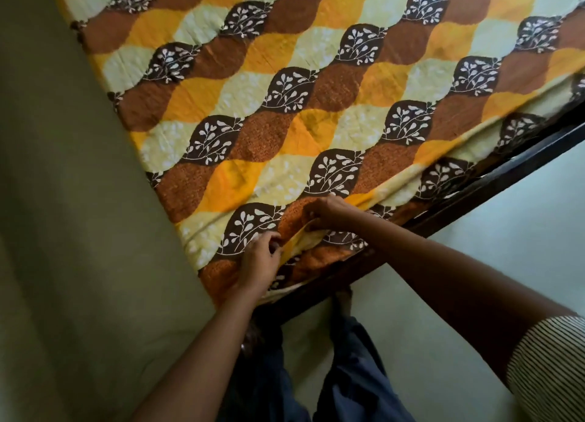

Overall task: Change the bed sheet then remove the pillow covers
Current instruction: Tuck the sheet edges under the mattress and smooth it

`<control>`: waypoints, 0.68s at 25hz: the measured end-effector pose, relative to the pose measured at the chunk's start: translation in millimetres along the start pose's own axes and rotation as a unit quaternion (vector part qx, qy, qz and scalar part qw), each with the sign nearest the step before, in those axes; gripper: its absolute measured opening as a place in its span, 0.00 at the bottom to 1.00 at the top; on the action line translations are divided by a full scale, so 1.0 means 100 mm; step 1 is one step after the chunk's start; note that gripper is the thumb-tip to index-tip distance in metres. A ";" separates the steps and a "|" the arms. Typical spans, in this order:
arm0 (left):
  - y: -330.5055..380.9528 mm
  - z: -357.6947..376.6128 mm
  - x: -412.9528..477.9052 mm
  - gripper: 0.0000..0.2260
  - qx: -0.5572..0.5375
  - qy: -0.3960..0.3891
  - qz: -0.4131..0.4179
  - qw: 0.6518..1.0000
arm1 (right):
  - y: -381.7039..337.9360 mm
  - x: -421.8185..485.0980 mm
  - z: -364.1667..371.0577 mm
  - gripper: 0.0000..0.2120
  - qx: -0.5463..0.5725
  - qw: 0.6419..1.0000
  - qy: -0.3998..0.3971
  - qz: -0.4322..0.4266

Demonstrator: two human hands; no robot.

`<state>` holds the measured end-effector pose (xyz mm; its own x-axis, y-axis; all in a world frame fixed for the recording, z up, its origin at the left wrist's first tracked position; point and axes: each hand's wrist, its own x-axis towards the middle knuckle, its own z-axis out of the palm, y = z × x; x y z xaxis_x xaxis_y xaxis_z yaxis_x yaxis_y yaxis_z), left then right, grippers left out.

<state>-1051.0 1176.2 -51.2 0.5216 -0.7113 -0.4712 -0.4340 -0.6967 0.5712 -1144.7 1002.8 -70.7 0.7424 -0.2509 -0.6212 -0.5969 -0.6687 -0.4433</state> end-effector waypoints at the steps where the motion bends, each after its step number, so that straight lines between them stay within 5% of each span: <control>1: -0.01 0.07 -0.08 0.12 0.045 0.037 0.052 0.997 | 0.01 0.01 0.00 0.14 0.008 1.000 0.017 -0.004; 3: -0.01 0.26 -0.26 0.12 0.130 0.061 0.143 0.979 | 0.03 -0.05 0.05 0.13 -0.016 0.994 0.084 -0.074; 6: 0.09 0.46 -0.40 0.09 0.148 0.055 0.139 0.978 | 0.15 -0.10 0.16 0.11 -0.149 0.931 0.212 -0.258; 12: 0.22 0.59 -0.38 0.10 0.086 0.132 0.085 0.984 | 0.43 -0.20 0.15 0.17 -0.098 0.922 0.099 -0.361; 17: 0.28 0.67 -0.60 0.10 0.055 0.206 0.090 0.973 | 0.39 -0.37 0.25 0.16 -0.134 0.887 0.178 -0.404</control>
<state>-1143.5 1193.0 -51.8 0.6705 -0.7403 -0.0482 -0.6098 -0.5869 0.5326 -1203.0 1003.4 -81.1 0.9727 0.2126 0.0933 0.2316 -0.8614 -0.4521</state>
